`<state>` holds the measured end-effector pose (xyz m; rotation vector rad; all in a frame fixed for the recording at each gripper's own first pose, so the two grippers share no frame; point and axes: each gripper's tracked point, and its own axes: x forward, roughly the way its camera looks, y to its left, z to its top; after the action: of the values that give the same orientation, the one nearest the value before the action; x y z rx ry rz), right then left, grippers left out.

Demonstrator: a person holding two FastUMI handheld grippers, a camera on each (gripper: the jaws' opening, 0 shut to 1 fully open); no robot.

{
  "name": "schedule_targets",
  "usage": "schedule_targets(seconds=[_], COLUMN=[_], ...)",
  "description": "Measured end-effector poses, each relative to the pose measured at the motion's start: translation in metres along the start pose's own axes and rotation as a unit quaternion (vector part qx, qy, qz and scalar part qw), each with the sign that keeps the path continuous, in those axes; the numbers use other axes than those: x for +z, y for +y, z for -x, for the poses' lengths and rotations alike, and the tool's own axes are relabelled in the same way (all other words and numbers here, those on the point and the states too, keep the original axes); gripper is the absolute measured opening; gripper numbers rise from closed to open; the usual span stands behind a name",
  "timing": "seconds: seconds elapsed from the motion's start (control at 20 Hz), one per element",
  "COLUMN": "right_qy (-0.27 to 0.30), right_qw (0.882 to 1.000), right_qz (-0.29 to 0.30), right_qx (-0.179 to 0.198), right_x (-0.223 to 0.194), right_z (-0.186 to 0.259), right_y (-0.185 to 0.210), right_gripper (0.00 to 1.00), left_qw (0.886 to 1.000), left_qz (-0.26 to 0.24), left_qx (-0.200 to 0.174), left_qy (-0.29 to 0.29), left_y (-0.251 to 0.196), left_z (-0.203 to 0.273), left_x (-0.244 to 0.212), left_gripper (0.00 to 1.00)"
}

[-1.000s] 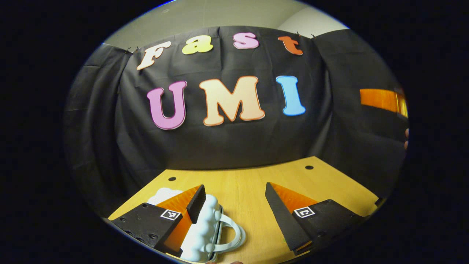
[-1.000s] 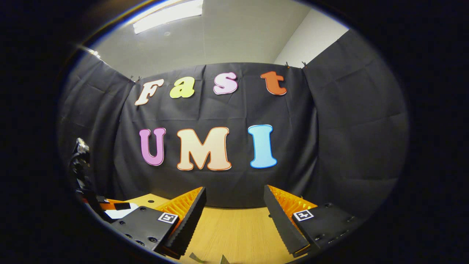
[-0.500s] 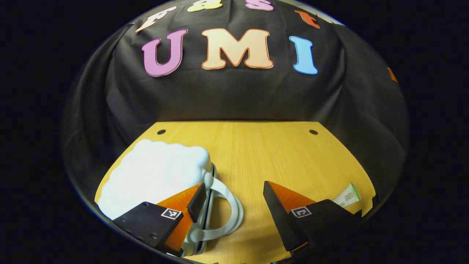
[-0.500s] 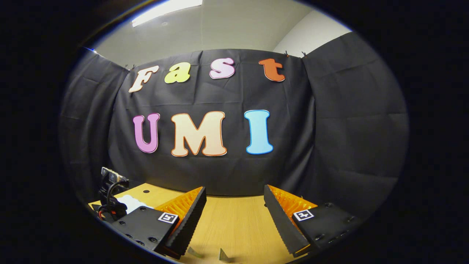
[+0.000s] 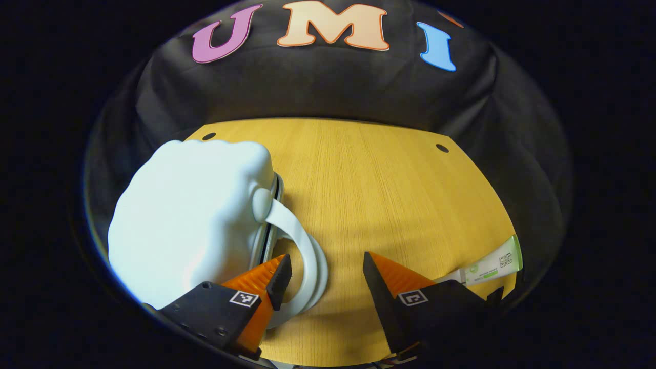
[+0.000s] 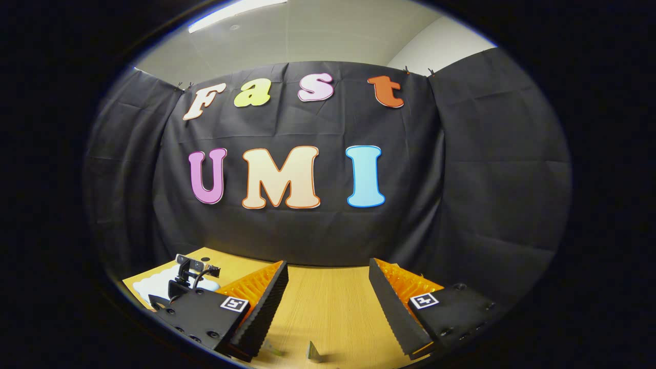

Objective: First open the suitcase, pack the skin care products into it, and then close the suitcase.

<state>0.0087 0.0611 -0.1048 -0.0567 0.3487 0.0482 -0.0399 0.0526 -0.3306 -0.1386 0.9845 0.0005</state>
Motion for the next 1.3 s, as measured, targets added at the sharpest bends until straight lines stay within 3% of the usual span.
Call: schedule_targets(seconds=[0.15,0.2,0.35,0.45,0.5,0.9,1.3], right_qy=[0.006,0.007,0.006,0.005,0.004,0.000,-0.010], right_qw=[1.000,1.000,1.000,1.000,1.000,1.000,0.999], right_qz=[0.003,0.005,0.005,0.005,0.003,-0.011,-0.020], right_qx=[0.002,0.002,0.003,0.003,0.003,0.008,0.024], right_x=[-0.005,-0.006,-0.006,-0.007,-0.008,-0.013,-0.014], right_z=[0.003,0.004,0.004,0.005,0.005,0.006,0.004], right_y=[-0.002,-0.002,-0.005,-0.008,-0.009,-0.015,-0.014], right_gripper=[0.98,0.98,0.98,0.98,0.98,0.96,0.96], left_qw=[1.000,1.000,0.999,0.999,0.999,0.997,0.998], left_qz=[0.007,0.005,0.000,0.007,0.011,-0.030,-0.049], left_qx=[0.004,0.009,0.024,0.037,0.037,0.037,0.032], left_qy=[0.017,0.020,0.022,0.027,0.031,0.056,0.040], left_y=[0.001,0.003,0.013,0.021,0.021,0.019,0.008], left_z=[-0.008,-0.010,-0.015,-0.016,-0.014,-0.016,0.006], left_x=[-0.008,-0.009,-0.007,-0.010,-0.011,-0.011,0.012], left_gripper=[0.69,0.59,0.47,0.29,0.13,0.00,0.00])
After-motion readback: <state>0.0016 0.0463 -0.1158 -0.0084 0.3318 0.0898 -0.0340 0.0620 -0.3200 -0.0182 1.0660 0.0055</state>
